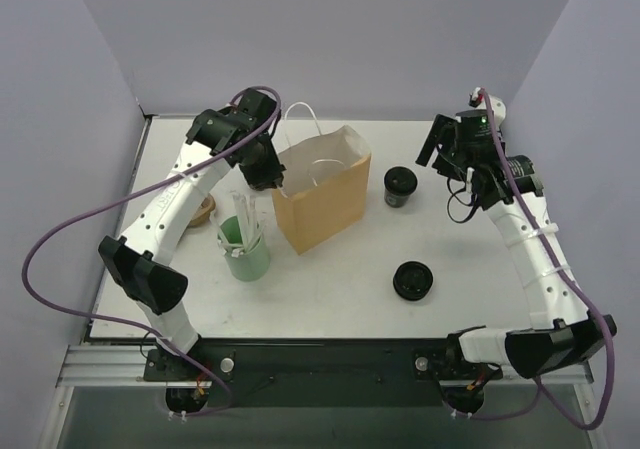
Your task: Pack the takeout coffee
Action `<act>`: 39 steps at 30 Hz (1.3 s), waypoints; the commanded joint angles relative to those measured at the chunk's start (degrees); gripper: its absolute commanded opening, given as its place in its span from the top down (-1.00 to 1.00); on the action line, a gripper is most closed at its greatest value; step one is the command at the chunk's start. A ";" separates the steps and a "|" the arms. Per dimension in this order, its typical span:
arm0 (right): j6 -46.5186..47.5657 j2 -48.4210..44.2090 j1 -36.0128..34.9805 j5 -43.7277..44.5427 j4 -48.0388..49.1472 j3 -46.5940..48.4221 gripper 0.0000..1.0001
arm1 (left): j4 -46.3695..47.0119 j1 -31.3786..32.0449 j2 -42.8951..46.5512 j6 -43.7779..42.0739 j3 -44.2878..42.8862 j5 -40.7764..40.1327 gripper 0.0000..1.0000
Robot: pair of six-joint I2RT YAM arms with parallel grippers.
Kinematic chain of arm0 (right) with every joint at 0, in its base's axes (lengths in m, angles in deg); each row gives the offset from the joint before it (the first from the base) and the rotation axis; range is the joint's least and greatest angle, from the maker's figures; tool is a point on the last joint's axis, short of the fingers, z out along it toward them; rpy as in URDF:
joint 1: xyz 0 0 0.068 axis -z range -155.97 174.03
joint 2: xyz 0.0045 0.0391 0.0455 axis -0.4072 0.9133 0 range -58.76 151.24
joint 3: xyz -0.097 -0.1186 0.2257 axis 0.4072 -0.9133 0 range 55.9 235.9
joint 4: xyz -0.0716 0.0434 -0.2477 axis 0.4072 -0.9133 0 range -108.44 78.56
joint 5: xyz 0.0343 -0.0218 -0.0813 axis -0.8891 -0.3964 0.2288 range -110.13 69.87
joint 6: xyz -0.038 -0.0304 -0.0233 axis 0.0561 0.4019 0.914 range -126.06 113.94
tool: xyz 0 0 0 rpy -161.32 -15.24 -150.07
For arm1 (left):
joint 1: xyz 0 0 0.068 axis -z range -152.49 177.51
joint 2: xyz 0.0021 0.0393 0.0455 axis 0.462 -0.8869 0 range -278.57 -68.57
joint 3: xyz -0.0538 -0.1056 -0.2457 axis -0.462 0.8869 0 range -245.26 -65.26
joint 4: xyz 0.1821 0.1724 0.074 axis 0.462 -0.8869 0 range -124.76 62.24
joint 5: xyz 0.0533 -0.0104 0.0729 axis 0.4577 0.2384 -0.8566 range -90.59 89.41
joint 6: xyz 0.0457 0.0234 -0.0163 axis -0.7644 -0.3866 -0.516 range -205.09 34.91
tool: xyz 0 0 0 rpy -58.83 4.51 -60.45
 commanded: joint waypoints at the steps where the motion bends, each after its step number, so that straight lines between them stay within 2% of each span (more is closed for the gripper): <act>1: 2.85 6.81 3.59 -9.16 -0.22 2.59 -0.54 | -2.76 -1.56 -1.35 -7.45 -6.77 1.23 0.19; 4: 6.89 11.03 4.74 -12.15 -0.13 3.03 -0.62 | -3.03 -1.82 -2.49 -8.69 -9.41 1.93 0.02; 5: 7.86 12.19 5.00 -12.78 -0.13 3.64 -0.65 | -2.94 -1.91 -2.67 -9.21 -10.12 1.94 -0.13; 7: 10.67 15.60 5.35 -14.88 -0.04 4.53 -0.68 | -2.68 -1.91 -2.67 -9.83 -11.36 1.50 -0.29; 9: 12.95 18.16 5.88 -16.99 -0.13 6.46 -0.70 | -1.71 -2.17 -2.15 -10.27 -12.50 0.79 -0.94; 11: 14.19 22.12 6.23 -20.95 -0.30 7.86 -0.70 | -0.40 -2.96 -1.62 -9.49 -12.59 1.58 -0.95; 15: 17.27 26.95 6.49 -22.28 -0.48 11.29 -0.70 | 1.80 -6.82 0.05 -7.29 -11.02 7.63 -0.94; 18: 19.29 29.42 7.02 -22.54 -0.57 12.17 -0.69 | 3.12 -8.67 2.50 -7.01 -11.19 3.44 -0.95; 21: 21.49 31.61 7.55 -22.19 -0.75 13.05 -0.69 | 11.37 -10.60 7.58 -10.88 -7.60 5.79 -0.94; 22: 21.84 32.14 7.90 -22.28 -0.75 13.49 -0.68 | 13.82 -11.65 9.18 -10.28 -3.14 10.24 -0.94; 24: 22.54 33.37 8.25 -24.02 -0.75 14.11 -0.68 | 22.52 -16.57 14.95 -3.27 4.41 14.31 -0.95; 25: 22.81 33.81 8.43 -24.38 -0.75 14.81 -0.68 | 26.47 -18.68 17.26 0.59 14.64 21.46 -0.94; 26: 23.07 34.25 8.34 -24.56 -0.83 15.16 -0.67 | 39.04 -24.09 19.63 8.02 22.22 27.19 -0.95; 27: 23.68 35.13 8.34 -24.82 -0.92 15.51 -0.67 | 47.86 -26.49 23.48 12.10 28.83 35.34 -0.95; 29: 23.86 35.92 8.34 -25.26 -0.92 16.30 -0.66 | 66.31 -29.50 25.45 23.33 42.53 45.48 -0.95; 31: 24.39 36.89 8.34 -25.61 -1.01 16.57 -0.66 | 58.90 -29.95 23.88 19.21 40.25 45.71 -0.95; 32: 24.48 37.16 8.43 -25.53 -1.10 16.83 -0.66 | 47.28 -29.69 22.91 10.30 34.49 42.66 -0.95; 35: 24.92 38.12 8.43 -25.62 -1.27 17.36 -0.66 | 30.96 -28.98 20.89 -0.65 26.89 35.71 -0.95; 38: 25.09 39.26 8.34 -25.27 -1.62 17.97 -0.66 | 24.60 -29.77 21.50 -4.45 22.66 28.58 -0.95; 39: 25.18 39.70 8.34 -25.26 -1.62 18.24 -0.66 | 23.01 -29.86 21.15 -5.51 19.61 23.61 -0.94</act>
